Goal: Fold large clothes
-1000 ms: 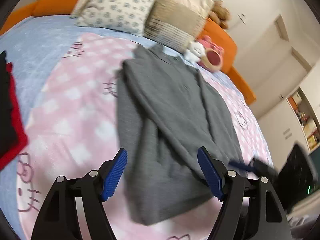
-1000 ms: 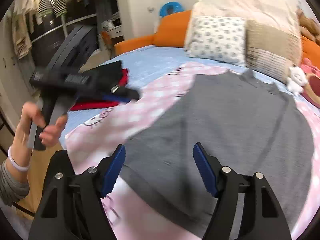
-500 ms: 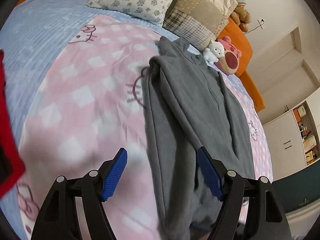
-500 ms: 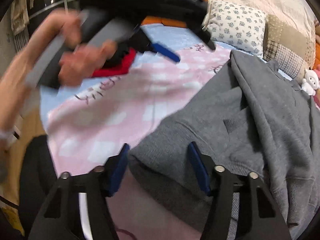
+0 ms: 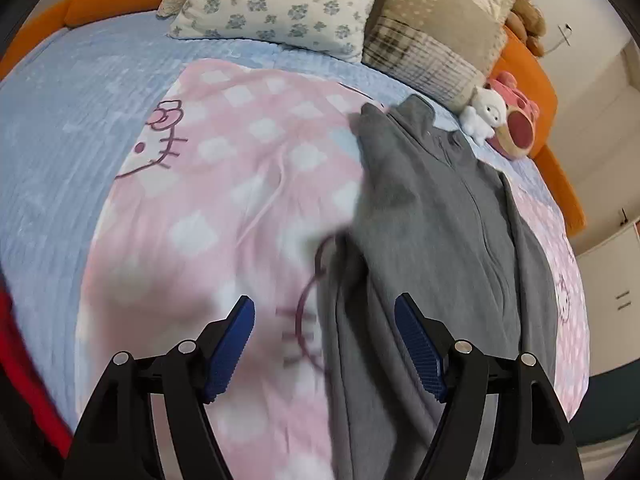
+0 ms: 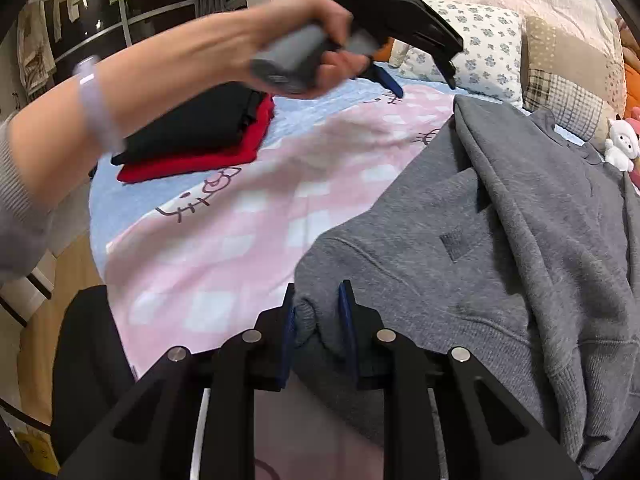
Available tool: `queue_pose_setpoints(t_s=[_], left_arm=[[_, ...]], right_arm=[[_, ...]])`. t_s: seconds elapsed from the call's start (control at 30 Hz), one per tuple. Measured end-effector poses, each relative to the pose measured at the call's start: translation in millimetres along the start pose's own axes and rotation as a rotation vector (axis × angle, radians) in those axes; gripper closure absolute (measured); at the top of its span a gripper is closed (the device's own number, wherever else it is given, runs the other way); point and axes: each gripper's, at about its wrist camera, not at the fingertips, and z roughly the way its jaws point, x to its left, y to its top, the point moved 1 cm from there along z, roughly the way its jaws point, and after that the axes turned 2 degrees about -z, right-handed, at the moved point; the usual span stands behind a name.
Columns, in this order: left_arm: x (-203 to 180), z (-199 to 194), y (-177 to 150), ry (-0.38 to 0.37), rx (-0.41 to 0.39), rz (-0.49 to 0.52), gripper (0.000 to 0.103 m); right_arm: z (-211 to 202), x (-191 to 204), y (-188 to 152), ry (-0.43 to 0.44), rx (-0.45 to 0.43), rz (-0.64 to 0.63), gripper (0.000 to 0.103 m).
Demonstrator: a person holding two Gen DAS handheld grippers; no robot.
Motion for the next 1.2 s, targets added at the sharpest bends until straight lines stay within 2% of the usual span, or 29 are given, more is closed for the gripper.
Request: queue_pose_setpoints(t_s=[0.1,0.23,0.3,0.37,0.43,0.47,0.6,0.67,0.77,0.8,0.9,1.03,1.2], left_arm=[[-1.2,16.4,9.9,-0.064,0.024,-0.019,0.033],[-4.1,40.2,12.5,-0.063,0.061,-0.028,0.037],[-2.3,48.9,12.3,-0.108,0.069,-0.057,0.049],[-0.8,54.6,12.4,-0.137,0.073,-0.076,0.067],[-0.8,60.4,12.4,-0.140,0.079,-0.086,0.077],[-1.2,62.4,12.0,-0.138,0.082,-0.089,0.081],[-7.2,56.4,14.5,-0.083,0.061,-0.101,0.085],[-19.3,46.5,17.7,-0.012,0.041,-0.081,0.086],[-61.7,30.6,24.3,0.153,0.001,0.048,0.086],[-86.8,24.5,26.3,0.210,-0.023,0.114,0.086],[-134.0,16.3,32.8,0.188,-0.036,0.173,0.086],[-200.1,21.4,39.5,0.161,-0.035,0.251,0.086],[-264.3,56.2,28.6,0.213,-0.003,0.362,0.086]], right_arm=[[-2.4,-0.7,0.2,0.010,-0.007,0.015,0.082],[-6.2,-7.5,1.4,0.049,-0.017,0.060,0.088],[-7.3,-8.6,1.6,0.053,-0.025,0.073,0.090],[-9.1,-10.0,1.3,0.056,-0.035,0.082,0.091],[-10.3,-10.2,1.4,0.058,-0.040,0.085,0.091],[-11.7,-10.6,1.7,0.059,-0.046,0.087,0.091],[-22.3,-14.5,2.9,0.072,-0.075,0.114,0.092],[-32.7,-21.5,3.6,0.092,-0.102,0.152,0.092],[-50.6,-37.3,0.9,0.132,-0.144,0.240,0.092],[-55.7,-41.8,-0.7,0.141,-0.157,0.269,0.092],[-78.1,-62.2,-11.4,0.161,-0.210,0.390,0.092],[-108.9,-91.0,-29.6,0.138,-0.274,0.502,0.092],[-130.6,-119.9,-54.4,0.092,-0.283,0.573,0.092]])
